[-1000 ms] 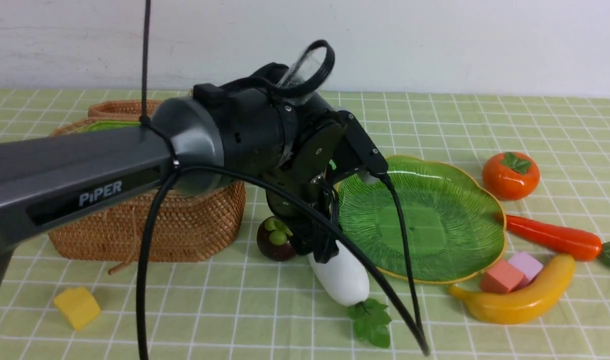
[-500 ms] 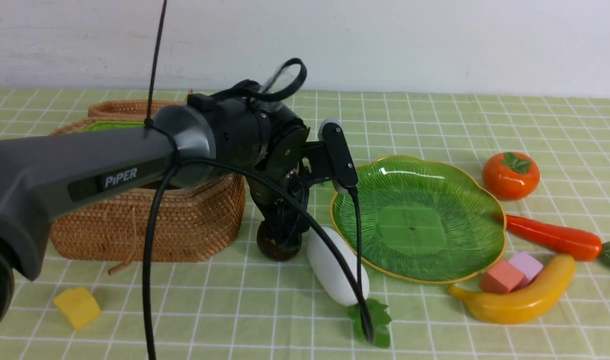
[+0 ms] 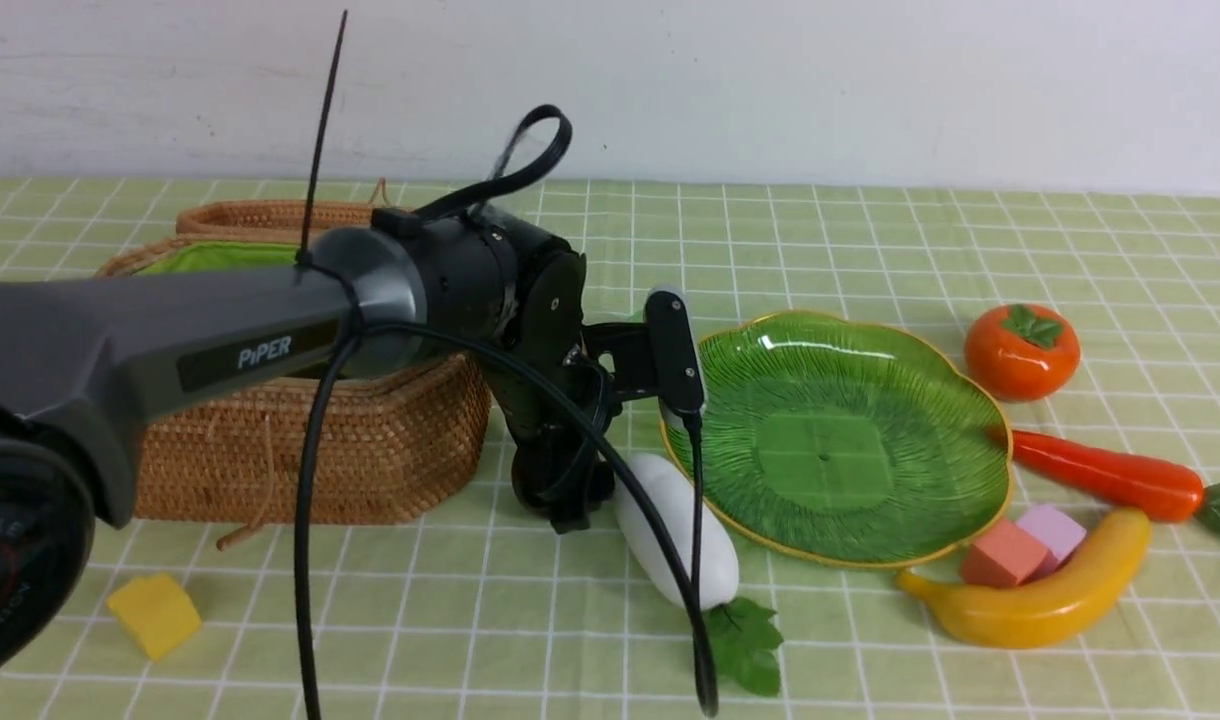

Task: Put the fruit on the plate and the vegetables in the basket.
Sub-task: Grab a mangosteen with your left arm and put it on the plate on the right

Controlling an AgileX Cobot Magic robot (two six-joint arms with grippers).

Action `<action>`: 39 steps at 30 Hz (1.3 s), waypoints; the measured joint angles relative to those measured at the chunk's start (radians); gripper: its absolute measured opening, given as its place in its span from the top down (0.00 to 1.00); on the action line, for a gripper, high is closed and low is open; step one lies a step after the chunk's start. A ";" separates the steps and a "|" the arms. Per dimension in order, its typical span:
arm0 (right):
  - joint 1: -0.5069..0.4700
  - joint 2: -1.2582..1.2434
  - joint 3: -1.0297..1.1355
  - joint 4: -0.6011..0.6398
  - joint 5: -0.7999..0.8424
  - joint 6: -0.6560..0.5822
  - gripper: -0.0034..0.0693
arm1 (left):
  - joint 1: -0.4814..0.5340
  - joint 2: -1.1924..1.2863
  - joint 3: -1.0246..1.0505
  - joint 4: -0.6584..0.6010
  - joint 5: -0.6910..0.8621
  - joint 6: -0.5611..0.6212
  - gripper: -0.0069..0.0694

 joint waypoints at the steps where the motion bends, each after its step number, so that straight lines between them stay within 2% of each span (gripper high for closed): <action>1: 0.000 0.000 0.000 0.000 0.000 0.000 0.79 | 0.000 0.008 -0.005 -0.002 -0.003 0.000 0.20; 6: 0.000 0.000 0.000 0.003 0.000 0.000 0.79 | 0.000 0.018 -0.010 -0.003 -0.012 -0.006 0.20; 11: 0.000 0.000 0.000 0.004 0.000 0.000 0.79 | 0.000 0.019 -0.013 -0.004 -0.011 -0.058 0.25; 16: 0.000 0.000 0.000 0.004 0.000 0.000 0.79 | 0.000 0.013 -0.013 0.000 -0.006 -0.108 0.25; 21: 0.000 0.000 0.000 0.004 0.000 0.000 0.79 | 0.000 -0.018 -0.013 0.005 0.034 -0.114 0.25; 30: 0.000 0.000 0.000 0.004 0.000 0.000 0.79 | -0.001 -0.096 -0.013 -0.008 0.012 -0.116 0.25; 35: 0.000 0.000 0.000 -0.014 0.000 0.000 0.78 | -0.034 -0.122 -0.036 -0.164 -0.099 -0.149 0.25; 39: 0.000 0.000 0.000 -0.128 -0.038 0.078 0.78 | -0.084 -0.096 -0.088 -0.396 -0.242 -0.221 0.25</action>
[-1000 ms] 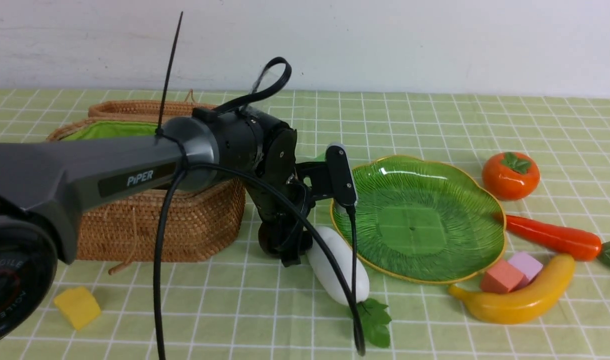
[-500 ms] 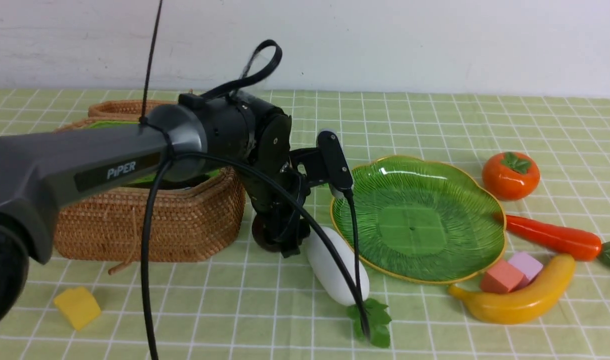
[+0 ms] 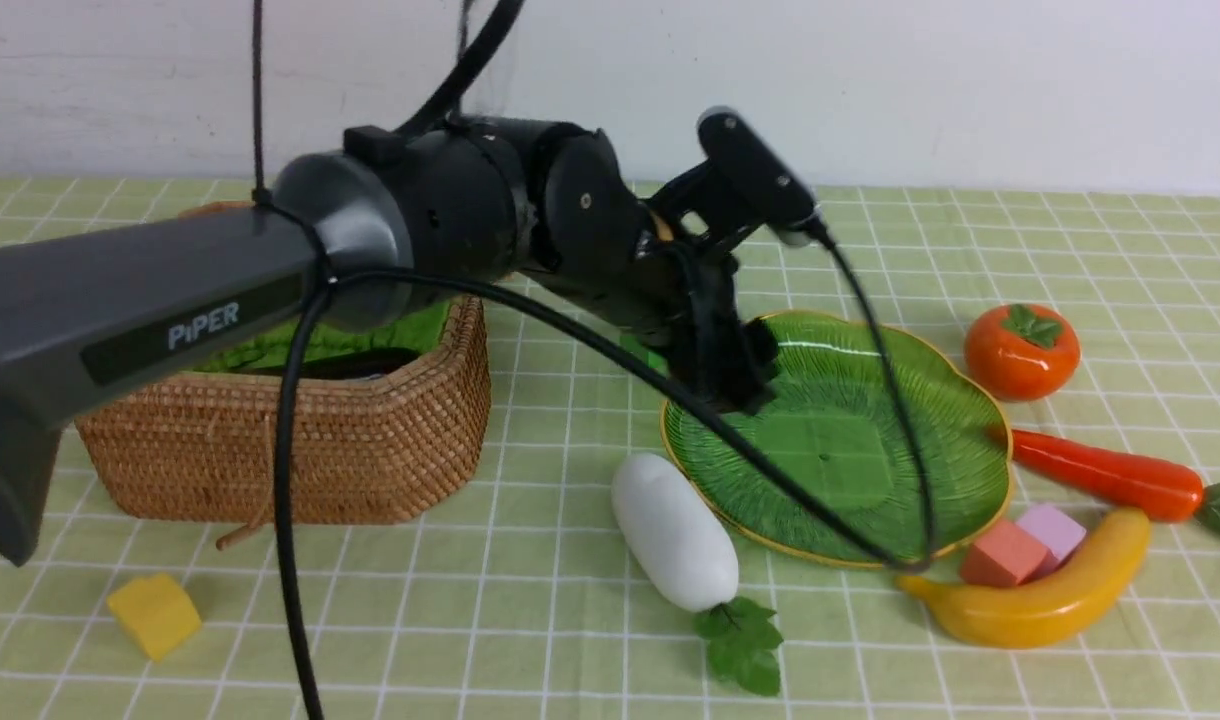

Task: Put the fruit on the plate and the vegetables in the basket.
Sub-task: Grab a mangosteen with your left arm and put it on the plate on the right

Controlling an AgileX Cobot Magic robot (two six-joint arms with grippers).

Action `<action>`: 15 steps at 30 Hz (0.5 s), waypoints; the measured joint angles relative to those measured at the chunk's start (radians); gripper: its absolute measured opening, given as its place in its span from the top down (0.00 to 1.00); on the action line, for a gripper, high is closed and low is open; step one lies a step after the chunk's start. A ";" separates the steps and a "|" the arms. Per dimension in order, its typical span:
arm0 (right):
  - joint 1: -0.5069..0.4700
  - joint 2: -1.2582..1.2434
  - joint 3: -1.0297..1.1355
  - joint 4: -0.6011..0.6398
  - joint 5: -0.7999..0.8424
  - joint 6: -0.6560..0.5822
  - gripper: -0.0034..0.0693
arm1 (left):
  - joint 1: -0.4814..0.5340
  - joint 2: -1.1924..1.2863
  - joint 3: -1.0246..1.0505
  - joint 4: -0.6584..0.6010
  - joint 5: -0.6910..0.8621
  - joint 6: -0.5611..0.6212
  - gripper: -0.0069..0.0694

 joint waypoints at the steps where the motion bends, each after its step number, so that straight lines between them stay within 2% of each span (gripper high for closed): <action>1: 0.000 0.000 0.000 -0.033 -0.019 0.028 0.78 | -0.009 0.015 -0.011 -0.041 -0.028 -0.007 0.25; 6: 0.000 0.000 0.000 -0.124 -0.070 0.108 0.78 | -0.030 0.106 -0.056 -0.112 -0.091 -0.021 0.25; 13: 0.000 0.000 0.000 -0.127 -0.072 0.125 0.77 | -0.033 0.202 -0.077 -0.133 -0.138 -0.027 0.25; 15: 0.000 0.000 0.000 -0.121 -0.071 0.125 0.77 | -0.033 0.209 -0.077 -0.135 -0.146 -0.027 0.22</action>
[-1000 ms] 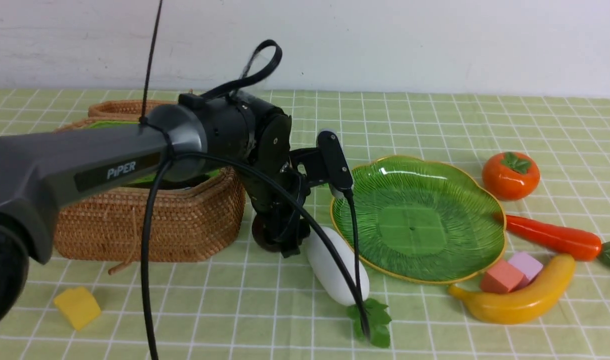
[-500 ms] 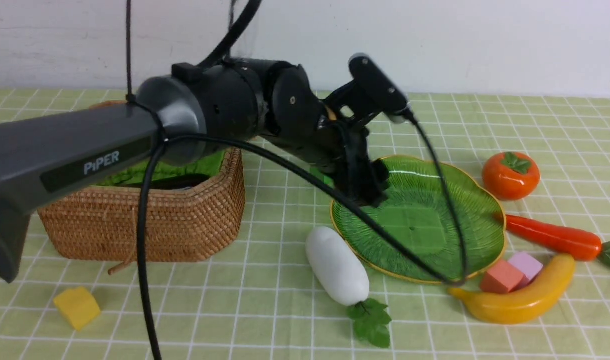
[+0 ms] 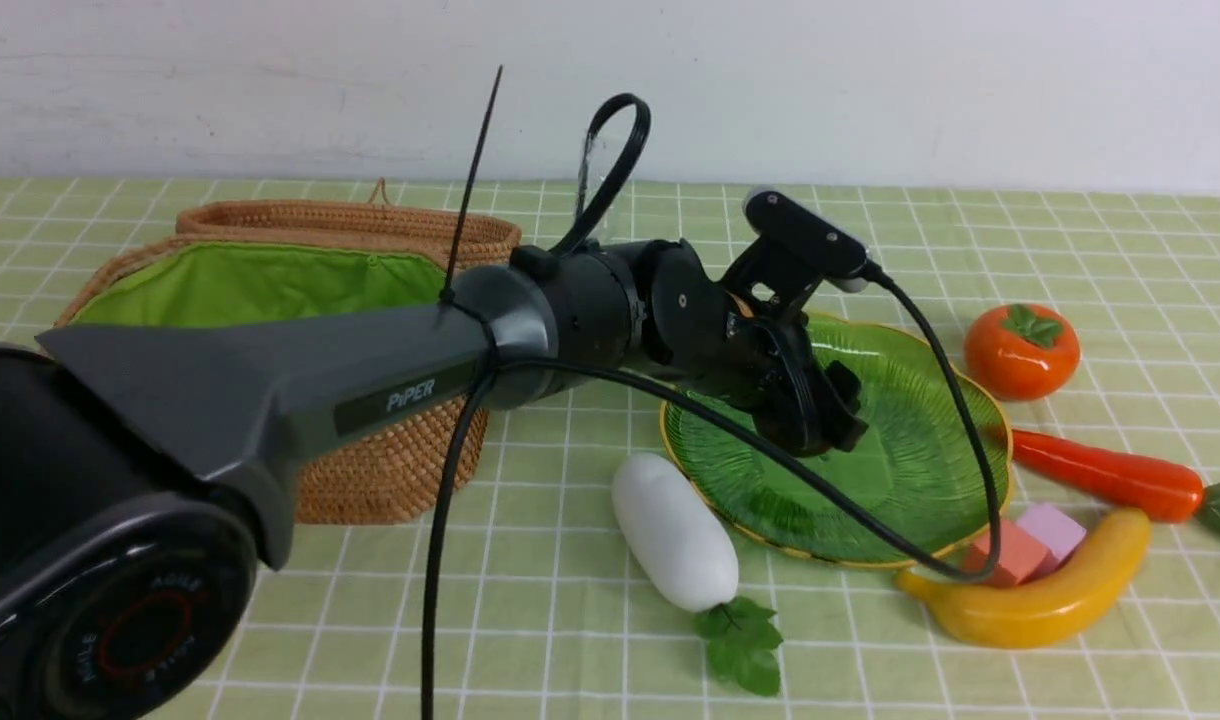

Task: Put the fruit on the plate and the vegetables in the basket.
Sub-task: Grab a mangosteen with your left arm and put it on the plate on the right, then take a daikon with your left arm and place it on the basket on the left.

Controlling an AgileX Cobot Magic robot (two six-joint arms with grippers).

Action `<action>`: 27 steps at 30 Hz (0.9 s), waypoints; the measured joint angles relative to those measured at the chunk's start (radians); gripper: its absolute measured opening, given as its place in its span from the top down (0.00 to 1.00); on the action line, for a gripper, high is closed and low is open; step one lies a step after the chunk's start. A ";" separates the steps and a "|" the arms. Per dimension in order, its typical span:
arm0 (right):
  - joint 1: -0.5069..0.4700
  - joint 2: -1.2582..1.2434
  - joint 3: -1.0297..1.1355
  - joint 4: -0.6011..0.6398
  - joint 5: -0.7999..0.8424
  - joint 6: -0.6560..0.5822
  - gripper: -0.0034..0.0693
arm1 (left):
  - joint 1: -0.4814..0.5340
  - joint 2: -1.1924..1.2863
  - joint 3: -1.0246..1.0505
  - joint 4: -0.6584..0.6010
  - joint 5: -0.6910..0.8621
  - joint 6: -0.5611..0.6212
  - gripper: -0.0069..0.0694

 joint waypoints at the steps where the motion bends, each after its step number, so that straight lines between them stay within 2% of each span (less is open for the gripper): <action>1: 0.000 0.000 0.000 0.003 0.001 0.000 0.77 | 0.000 0.000 0.000 0.000 0.000 0.000 0.20; 4: 0.000 0.000 0.000 0.021 0.003 0.000 0.77 | -0.001 -0.005 0.000 -0.002 -0.007 -0.001 0.09; 6: 0.000 0.000 0.000 0.021 0.003 0.001 0.77 | -0.001 -0.018 0.000 -0.002 -0.005 -0.001 0.05; 10: 0.000 0.000 0.000 0.025 0.003 0.001 0.77 | -0.001 -0.065 0.000 -0.002 0.018 -0.001 0.04; 13: 0.000 0.000 0.000 0.025 0.005 0.001 0.77 | -0.001 -0.126 0.000 -0.002 0.079 -0.012 0.08; 16: 0.000 0.000 0.000 0.025 0.010 0.001 0.77 | -0.001 -0.190 0.000 -0.002 0.166 -0.090 0.18; 20: 0.000 0.000 0.000 0.025 0.023 0.000 0.77 | -0.001 -0.309 -0.004 0.047 0.394 -0.394 0.52; 22: 0.000 0.000 0.000 0.025 0.027 0.000 0.77 | -0.003 -0.328 -0.008 0.081 0.490 -0.480 0.66; 23: 0.000 0.000 0.000 0.025 0.027 0.000 0.77 | -0.004 -0.337 -0.010 0.120 0.592 -0.555 0.77; 25: 0.000 0.000 0.000 0.025 0.029 0.000 0.77 | -0.007 -0.335 -0.010 0.161 0.681 -0.601 0.85; 27: 0.000 0.000 0.000 0.025 0.029 -0.001 0.77 | -0.008 -0.325 -0.010 0.196 0.743 -0.632 0.88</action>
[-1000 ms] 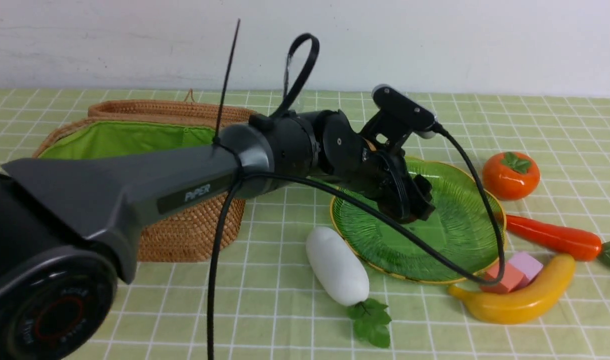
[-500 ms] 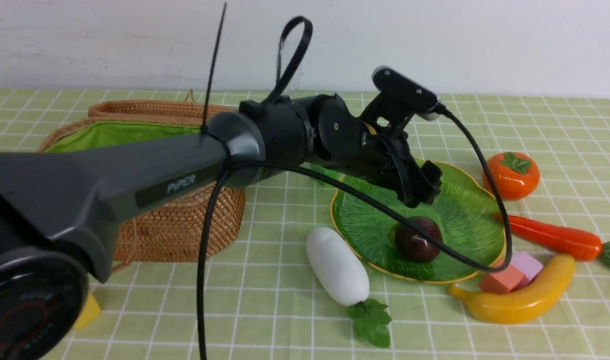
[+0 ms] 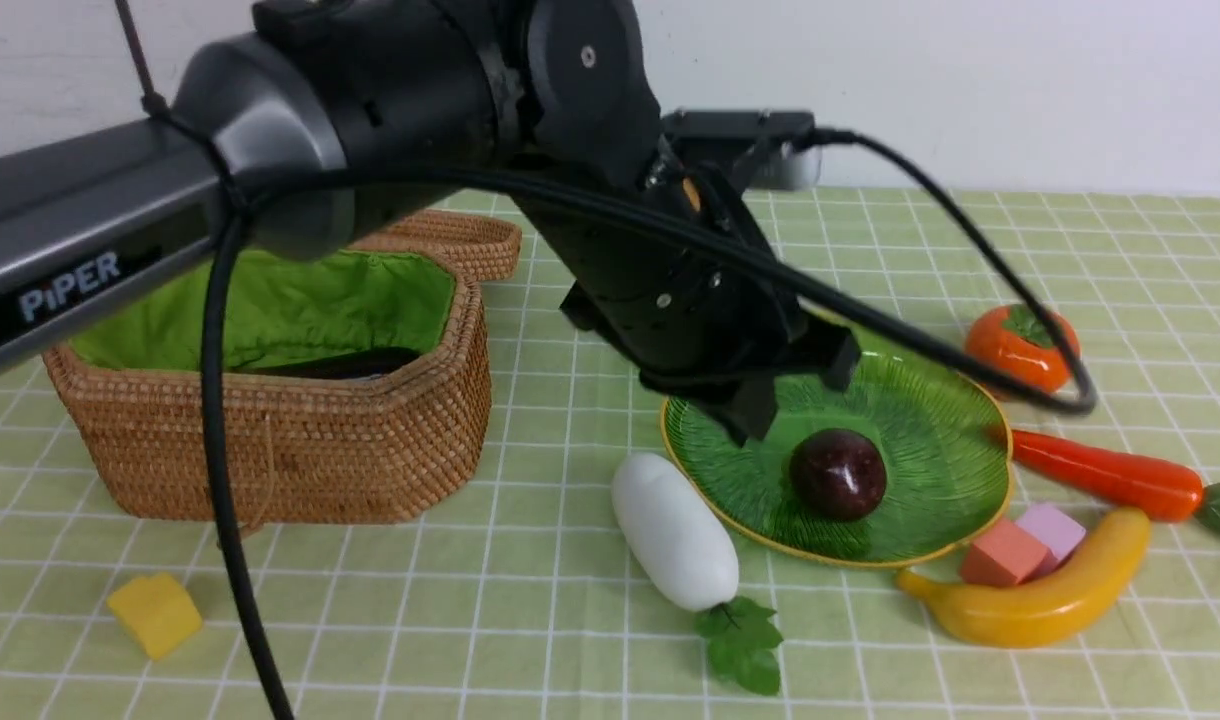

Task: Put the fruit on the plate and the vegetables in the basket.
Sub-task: Take a daikon with your left arm and place it on the basket on the left.

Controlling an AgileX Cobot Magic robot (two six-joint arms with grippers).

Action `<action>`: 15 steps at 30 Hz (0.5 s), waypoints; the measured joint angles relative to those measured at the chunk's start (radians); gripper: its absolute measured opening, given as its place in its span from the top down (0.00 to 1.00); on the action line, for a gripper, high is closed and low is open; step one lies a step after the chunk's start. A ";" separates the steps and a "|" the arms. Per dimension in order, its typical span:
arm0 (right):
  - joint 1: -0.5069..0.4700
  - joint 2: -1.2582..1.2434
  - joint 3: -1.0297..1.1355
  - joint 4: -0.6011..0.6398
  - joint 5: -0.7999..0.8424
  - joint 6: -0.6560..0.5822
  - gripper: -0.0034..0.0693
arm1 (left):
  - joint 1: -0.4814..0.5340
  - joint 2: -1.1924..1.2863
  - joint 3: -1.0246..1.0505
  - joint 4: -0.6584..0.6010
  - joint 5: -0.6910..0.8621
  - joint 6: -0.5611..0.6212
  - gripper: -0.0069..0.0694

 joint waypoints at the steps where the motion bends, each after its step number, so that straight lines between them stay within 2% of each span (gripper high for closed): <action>1: 0.000 0.000 0.000 0.000 0.005 -0.005 0.77 | -0.001 0.011 0.000 0.024 0.026 -0.024 0.88; 3: 0.000 0.000 0.000 0.000 0.010 -0.012 0.77 | -0.002 0.019 0.000 0.047 0.044 -0.052 0.86; 6: 0.000 0.000 0.000 0.000 0.022 -0.031 0.77 | -0.002 0.047 0.000 0.084 0.062 -0.142 0.74; 8: 0.000 0.000 0.000 0.000 0.028 -0.045 0.77 | -0.002 0.082 0.000 0.095 0.062 -0.243 0.54; 10: 0.000 0.000 0.000 0.000 0.029 -0.046 0.77 | -0.002 0.112 0.000 0.100 0.062 -0.302 0.40; 15: 0.000 0.000 0.000 0.000 0.031 -0.050 0.77 | -0.002 0.198 0.000 0.107 0.059 -0.373 0.13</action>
